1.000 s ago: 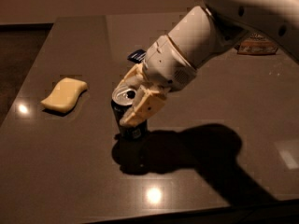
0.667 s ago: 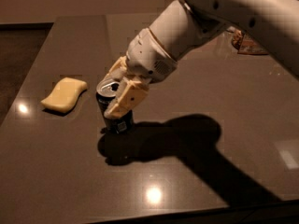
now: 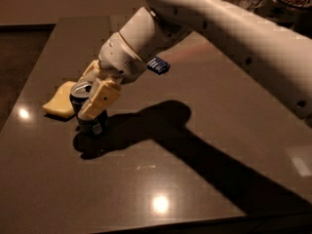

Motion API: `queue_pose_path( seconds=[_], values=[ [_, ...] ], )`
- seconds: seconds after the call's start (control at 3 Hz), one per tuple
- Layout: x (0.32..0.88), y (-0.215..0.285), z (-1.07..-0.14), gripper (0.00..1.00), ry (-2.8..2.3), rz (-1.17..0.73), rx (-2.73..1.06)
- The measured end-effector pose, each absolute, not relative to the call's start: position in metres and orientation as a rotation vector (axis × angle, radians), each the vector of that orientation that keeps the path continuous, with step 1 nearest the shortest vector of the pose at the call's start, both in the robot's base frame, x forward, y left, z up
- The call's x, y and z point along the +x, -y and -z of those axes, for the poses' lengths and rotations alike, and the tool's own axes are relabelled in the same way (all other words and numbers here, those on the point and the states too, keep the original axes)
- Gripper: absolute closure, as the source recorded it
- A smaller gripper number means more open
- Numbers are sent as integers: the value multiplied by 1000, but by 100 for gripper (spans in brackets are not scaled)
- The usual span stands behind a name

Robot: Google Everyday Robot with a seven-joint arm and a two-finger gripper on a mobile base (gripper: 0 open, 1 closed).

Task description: Move pepsi can near sponge

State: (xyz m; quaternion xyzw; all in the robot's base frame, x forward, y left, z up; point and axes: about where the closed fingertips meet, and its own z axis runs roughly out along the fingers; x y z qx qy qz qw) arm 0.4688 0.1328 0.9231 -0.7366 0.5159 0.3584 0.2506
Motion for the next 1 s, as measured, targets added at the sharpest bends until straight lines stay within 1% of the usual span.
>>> queue_pose_path(
  seconds=[0.33,0.67,1.0],
  values=[
    [486,-146,-915,99,-1394,-945,-1990],
    [503,-153,-912,80,-1395,-887,-1962],
    [504,-155,-911,57,-1393,-882,-1961]
  ],
)
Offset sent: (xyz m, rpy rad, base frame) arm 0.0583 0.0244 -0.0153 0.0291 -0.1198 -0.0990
